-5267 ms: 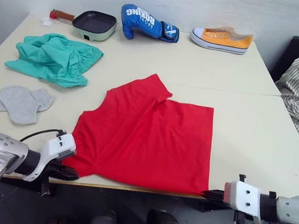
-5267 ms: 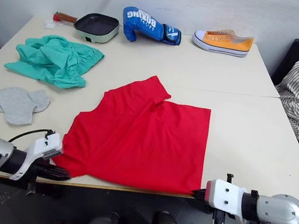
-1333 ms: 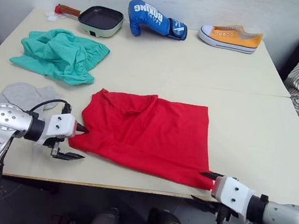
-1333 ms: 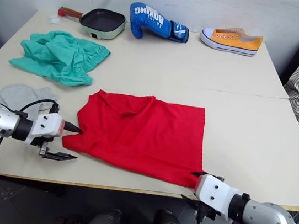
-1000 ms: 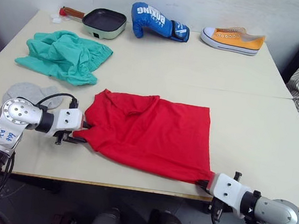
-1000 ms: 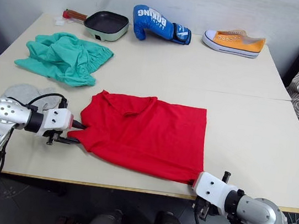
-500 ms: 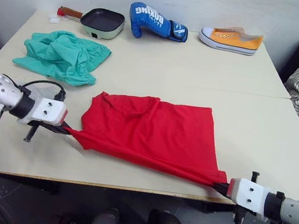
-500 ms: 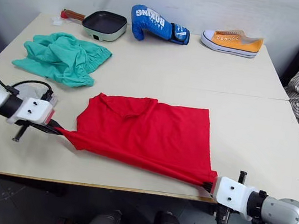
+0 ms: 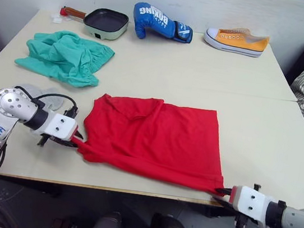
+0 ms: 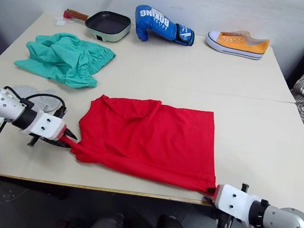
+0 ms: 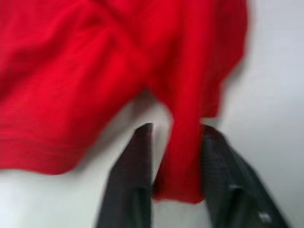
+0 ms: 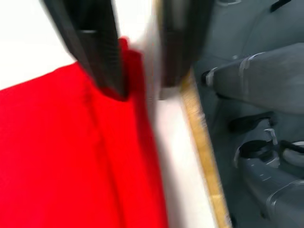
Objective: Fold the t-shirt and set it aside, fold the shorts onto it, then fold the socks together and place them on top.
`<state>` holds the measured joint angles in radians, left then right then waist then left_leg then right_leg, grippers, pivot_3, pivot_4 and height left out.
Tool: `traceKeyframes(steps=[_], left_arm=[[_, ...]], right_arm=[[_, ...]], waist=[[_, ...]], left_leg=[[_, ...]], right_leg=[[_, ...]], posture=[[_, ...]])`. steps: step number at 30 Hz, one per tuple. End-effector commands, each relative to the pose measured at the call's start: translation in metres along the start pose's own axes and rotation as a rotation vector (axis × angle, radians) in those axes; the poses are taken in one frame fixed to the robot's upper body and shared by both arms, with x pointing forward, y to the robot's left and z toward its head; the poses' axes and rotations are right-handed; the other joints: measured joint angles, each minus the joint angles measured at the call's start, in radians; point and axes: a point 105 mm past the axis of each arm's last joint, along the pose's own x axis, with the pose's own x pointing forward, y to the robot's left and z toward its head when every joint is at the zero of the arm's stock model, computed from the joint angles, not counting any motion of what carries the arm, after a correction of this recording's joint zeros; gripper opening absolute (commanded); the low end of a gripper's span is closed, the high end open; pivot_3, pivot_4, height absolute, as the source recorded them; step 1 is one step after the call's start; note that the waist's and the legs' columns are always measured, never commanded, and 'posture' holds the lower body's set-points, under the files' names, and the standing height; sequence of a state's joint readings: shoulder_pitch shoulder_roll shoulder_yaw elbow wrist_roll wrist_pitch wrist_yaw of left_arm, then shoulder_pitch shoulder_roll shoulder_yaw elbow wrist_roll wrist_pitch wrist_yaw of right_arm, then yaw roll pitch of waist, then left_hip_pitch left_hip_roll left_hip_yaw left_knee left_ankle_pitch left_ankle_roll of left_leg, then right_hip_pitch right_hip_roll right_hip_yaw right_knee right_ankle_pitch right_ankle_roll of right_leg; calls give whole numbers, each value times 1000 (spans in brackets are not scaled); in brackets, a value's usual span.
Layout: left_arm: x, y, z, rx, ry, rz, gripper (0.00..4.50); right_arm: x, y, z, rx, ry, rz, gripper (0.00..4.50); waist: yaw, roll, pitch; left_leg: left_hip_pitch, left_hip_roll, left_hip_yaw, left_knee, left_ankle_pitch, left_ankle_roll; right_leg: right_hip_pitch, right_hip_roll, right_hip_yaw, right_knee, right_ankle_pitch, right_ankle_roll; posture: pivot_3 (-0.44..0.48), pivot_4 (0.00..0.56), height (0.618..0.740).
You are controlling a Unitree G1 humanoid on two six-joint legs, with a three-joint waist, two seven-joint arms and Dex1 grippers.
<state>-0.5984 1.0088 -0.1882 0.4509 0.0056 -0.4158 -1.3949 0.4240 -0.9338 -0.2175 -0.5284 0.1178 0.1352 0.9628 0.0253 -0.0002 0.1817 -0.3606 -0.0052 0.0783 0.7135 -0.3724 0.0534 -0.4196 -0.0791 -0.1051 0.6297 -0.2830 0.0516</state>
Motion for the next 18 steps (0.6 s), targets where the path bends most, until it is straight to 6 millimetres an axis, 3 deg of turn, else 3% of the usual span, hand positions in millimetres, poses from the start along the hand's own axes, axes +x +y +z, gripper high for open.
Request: traceKeyframes(steps=[1, 3, 5, 10, 16, 18], left_arm=[[-16, 26, 17, -30, -107, 113, 2638], [-23, 32, 26, -117, -187, 105, 3272], [-28, 36, 35, -193, -247, 83, 3310], [-27, 33, 58, -342, -335, -90, 3310], [-13, 50, 73, -337, -349, -130, 3310], [-6, 47, 72, -322, -303, -176, 3310]], right_arm=[[-13, -10, 14, 35, -56, -53, 2418], [-17, -16, 23, 113, -123, -81, 3091], [-20, -22, 33, 174, -182, -104, 3704], [-18, -26, 58, 310, -310, -57, 3704], [-9, -20, 81, 386, -396, 62, 3704], [-5, -21, 88, 382, -414, 71, 3704]], waist=[[0, 0, 0], [-1, 0, 0], [-4, 0, 0], [-4, 0, 0], [3, -1, 1], [-1, -1, 1]], left_leg=[[0, 0, 0, 0, 0, 0], [0, 0, 0, 0, 0, 0], [1, 0, 0, 0, 0, 0], [1, 0, -1, 0, 0, 0], [1, 0, -3, 1, 0, 0], [1, 0, -3, 1, 0, 1]], right_leg=[[0, 0, 0, 0, 0, 0], [0, 0, 0, 0, 0, 0], [1, 0, -1, 0, 0, 0], [1, 0, -1, 0, 0, 0], [3, 0, -1, -1, 0, 0], [4, 0, -1, -2, 0, 0]], posture=[[0, 150, 740], [0, 150, 740], [0, 150, 740], [0, 150, 740], [0, 150, 740], [0, 150, 740]])
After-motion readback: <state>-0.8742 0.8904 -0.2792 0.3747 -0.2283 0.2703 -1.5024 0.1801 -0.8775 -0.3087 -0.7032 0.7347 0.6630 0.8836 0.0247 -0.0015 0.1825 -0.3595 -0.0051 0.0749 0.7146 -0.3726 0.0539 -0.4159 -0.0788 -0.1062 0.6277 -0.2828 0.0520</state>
